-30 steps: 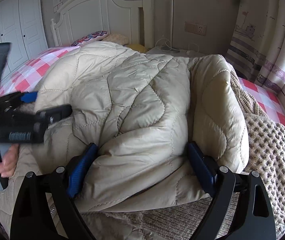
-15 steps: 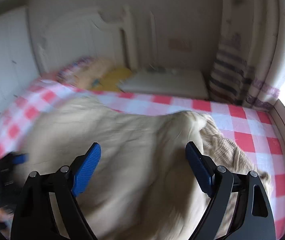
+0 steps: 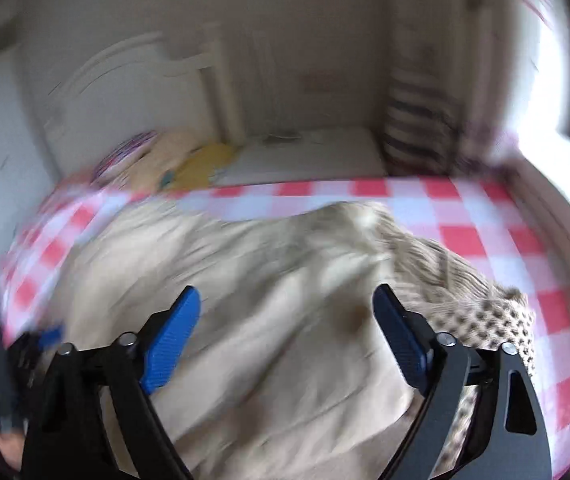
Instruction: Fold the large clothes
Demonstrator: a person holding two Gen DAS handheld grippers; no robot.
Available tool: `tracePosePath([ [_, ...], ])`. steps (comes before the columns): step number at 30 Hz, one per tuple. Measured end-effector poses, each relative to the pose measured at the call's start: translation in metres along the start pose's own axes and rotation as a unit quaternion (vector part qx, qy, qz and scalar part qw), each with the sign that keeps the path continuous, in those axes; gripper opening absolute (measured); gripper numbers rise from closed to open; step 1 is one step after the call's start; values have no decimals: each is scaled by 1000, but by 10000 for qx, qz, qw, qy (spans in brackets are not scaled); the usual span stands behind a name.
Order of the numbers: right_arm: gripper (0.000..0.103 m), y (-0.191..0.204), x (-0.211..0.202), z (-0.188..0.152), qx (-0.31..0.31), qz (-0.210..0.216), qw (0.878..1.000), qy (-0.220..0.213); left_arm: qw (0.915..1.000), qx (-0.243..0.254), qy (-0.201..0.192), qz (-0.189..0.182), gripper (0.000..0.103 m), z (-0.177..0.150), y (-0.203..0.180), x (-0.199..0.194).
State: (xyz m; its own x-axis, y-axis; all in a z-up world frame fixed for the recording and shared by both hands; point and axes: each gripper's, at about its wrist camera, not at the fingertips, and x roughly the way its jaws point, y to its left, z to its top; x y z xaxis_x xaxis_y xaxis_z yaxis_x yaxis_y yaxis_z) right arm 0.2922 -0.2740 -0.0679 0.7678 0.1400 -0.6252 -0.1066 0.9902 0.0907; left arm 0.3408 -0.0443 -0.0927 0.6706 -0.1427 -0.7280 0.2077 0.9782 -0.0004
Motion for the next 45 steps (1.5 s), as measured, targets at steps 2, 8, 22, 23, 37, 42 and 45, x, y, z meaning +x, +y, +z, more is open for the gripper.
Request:
tracePosePath([
  [2, 87, 19, 5, -19, -596, 48, 9978, 292, 10000, 9, -7, 16, 101, 0, 0, 0],
  [8, 88, 2, 23, -51, -356, 114, 9976, 581, 9994, 203, -63, 255, 101, 5, -8, -14],
  [22, 90, 5, 27, -54, -417, 43, 9979, 503, 9883, 968, -8, 1176, 101, 68, -46, 50],
  [23, 90, 5, 26, -55, -421, 51, 9978, 507, 9949, 619, 76, 793, 101, 62, -33, 59],
  [37, 91, -4, 18, -56, -181, 247, 9990, 339, 9772, 472, -1249, 1648, 101, 47, -35, -31],
  [42, 91, 0, -18, -62, 212, 366, 9990, -119, 9749, 1095, -1358, 1382, 101, 2, -54, -66],
  [45, 91, 16, -24, -73, -59, 236, 9997, -22, 9708, 1530, -931, 1594, 101, -21, -61, -41],
])
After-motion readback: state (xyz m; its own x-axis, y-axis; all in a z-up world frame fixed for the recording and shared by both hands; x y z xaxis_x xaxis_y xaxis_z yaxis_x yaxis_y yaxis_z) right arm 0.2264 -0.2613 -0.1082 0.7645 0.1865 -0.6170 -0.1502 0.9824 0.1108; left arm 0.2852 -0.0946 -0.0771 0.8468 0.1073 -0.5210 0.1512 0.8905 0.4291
